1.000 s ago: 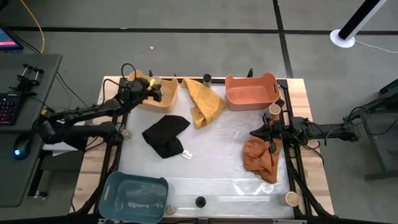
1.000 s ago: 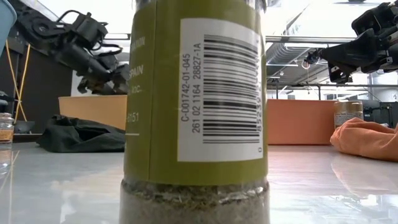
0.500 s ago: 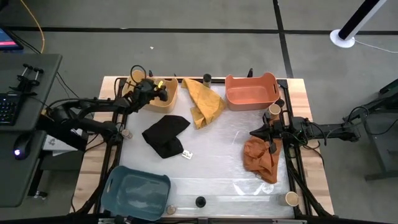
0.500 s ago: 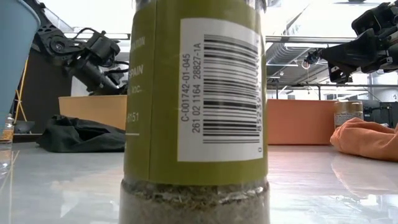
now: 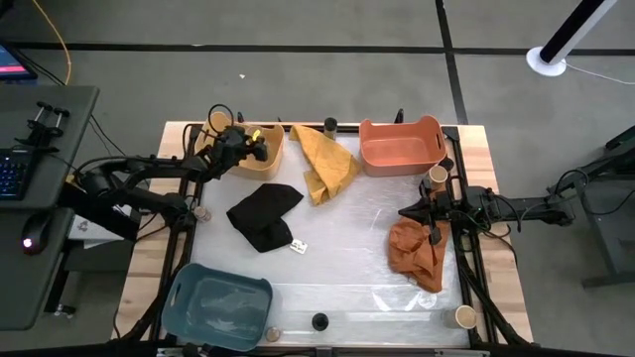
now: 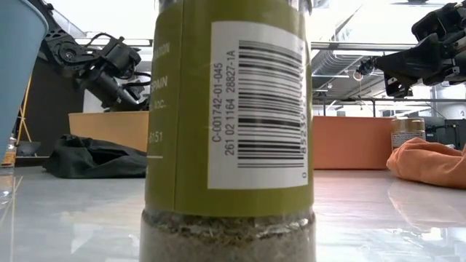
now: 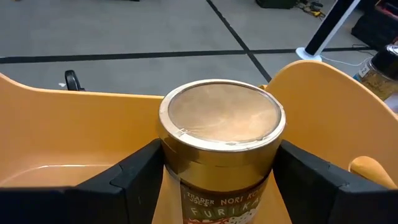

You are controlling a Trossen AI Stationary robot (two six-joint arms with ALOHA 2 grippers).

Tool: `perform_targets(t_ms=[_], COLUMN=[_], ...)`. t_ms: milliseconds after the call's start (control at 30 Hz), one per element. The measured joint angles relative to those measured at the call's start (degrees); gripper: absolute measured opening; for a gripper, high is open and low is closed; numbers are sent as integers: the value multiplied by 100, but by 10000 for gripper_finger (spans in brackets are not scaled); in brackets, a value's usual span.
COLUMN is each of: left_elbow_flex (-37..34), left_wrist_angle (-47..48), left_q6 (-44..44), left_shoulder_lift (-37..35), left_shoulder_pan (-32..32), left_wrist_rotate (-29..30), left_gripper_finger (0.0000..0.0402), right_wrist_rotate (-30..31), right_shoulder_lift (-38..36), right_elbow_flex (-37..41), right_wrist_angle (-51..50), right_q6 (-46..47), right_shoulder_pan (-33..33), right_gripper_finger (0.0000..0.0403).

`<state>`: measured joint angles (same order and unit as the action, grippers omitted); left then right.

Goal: Sort spices by type
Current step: Put the left gold seasoning bottle into the yellow bin

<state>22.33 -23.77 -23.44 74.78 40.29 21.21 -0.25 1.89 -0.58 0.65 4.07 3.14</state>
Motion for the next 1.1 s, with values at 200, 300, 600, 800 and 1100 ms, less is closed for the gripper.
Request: perform_targets(t_ms=[200,300,600,800,1100], left_elbow_flex=[0,0,2,2,11], left_wrist_angle=[4,7,10,10,4], left_q6=[147,146,117,275,254], left_shoulder_lift=[0,0,0,0,0], left_shoulder_pan=[0,0,-24,-131,-142], left_wrist_rotate=[0,0,-4,-7,-11], left_gripper_finger=[255,255,257,290,325], right_wrist_rotate=[0,1,0,-1,1], right_shoulder_lift=[0,0,0,0,0], right_elbow_flex=[2,2,0,2,2], right_wrist_angle=[1,1,1,-1,1], right_q6=[0,-1,-1,1,0], right_shoulder_pan=[1,1,1,1,1], right_gripper_finger=[0,0,0,0,0])
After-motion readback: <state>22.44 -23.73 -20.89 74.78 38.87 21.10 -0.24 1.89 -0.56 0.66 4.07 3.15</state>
